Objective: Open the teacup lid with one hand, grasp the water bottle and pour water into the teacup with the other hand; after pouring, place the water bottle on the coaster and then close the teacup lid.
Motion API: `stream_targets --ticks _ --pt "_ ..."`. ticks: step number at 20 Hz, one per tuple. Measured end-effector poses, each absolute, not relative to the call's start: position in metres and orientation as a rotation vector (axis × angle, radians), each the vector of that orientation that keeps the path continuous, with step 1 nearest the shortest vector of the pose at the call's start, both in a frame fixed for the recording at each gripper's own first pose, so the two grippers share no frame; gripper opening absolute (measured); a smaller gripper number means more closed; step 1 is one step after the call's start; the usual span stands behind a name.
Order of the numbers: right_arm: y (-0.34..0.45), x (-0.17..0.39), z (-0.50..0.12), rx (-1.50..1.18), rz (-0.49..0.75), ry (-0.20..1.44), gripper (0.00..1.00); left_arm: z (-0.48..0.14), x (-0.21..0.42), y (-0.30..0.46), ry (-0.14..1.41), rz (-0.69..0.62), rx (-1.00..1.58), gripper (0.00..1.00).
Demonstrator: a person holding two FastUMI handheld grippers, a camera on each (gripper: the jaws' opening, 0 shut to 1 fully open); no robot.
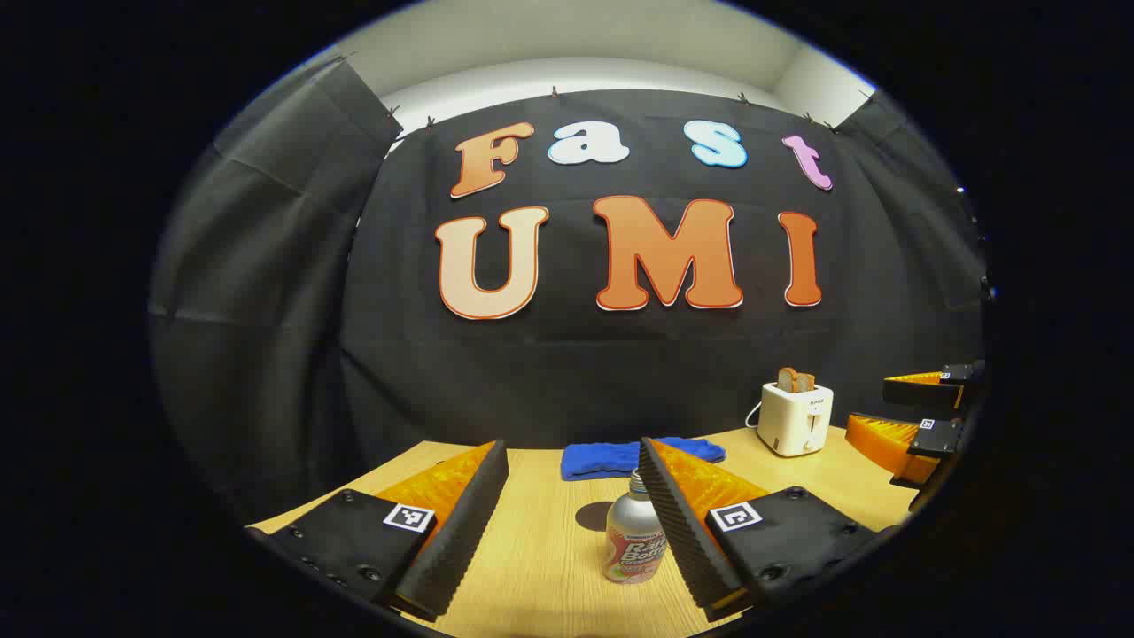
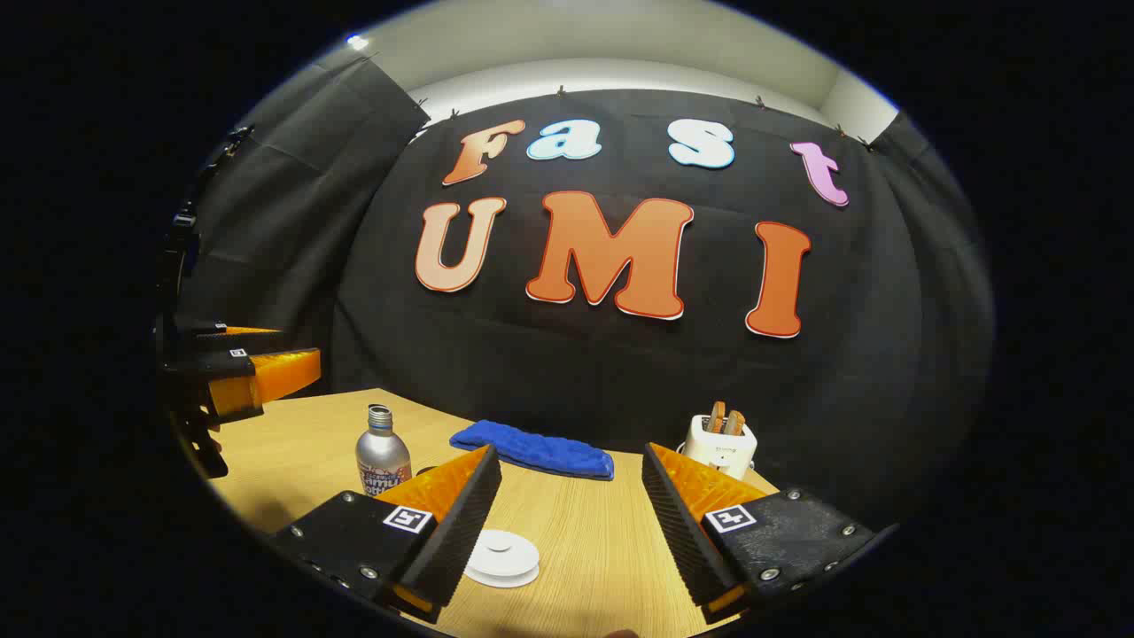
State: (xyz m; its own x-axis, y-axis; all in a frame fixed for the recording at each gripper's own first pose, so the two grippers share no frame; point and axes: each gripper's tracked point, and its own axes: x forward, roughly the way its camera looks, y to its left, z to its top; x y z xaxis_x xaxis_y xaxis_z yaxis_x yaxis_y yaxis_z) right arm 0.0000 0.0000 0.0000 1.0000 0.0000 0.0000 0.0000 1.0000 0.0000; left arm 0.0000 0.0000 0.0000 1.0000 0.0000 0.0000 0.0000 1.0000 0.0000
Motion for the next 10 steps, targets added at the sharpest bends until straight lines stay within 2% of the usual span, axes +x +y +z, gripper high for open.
stream_targets --ticks 1,2,3,4,5,6,7,8,10 --pt "-0.002 -0.001 0.004 0.002 -0.007 -0.023 0.96 0.004 0.002 0.004 -0.027 0.007 -0.008 0.93" --pt "-0.002 0.000 0.007 -0.001 -0.010 -0.038 0.96 0.000 0.004 0.006 -0.019 0.015 -0.015 1.00" --pt "-0.001 0.003 0.006 -0.014 -0.010 -0.040 0.96 -0.005 0.005 0.011 -0.016 0.030 -0.019 0.94" --pt "0.000 0.004 0.004 -0.028 -0.007 -0.040 0.96 -0.005 0.007 0.014 -0.013 0.039 -0.017 0.97" --pt "0.002 0.006 0.004 -0.038 0.000 -0.039 0.96 -0.006 0.008 0.015 -0.010 0.047 -0.015 0.94" --pt "0.005 0.007 0.003 -0.041 0.013 -0.038 0.96 -0.005 0.010 0.014 -0.009 0.049 -0.015 0.97" --pt "0.009 0.008 0.001 -0.028 0.027 -0.038 0.96 -0.004 0.010 0.011 -0.006 0.044 -0.008 0.94" --pt "0.008 0.011 -0.001 -0.021 0.028 -0.030 0.96 -0.003 0.011 0.009 -0.005 0.040 -0.006 1.00" --pt "0.008 0.014 -0.003 -0.022 0.029 -0.026 0.96 0.001 0.013 0.003 -0.009 0.026 -0.009 1.00"
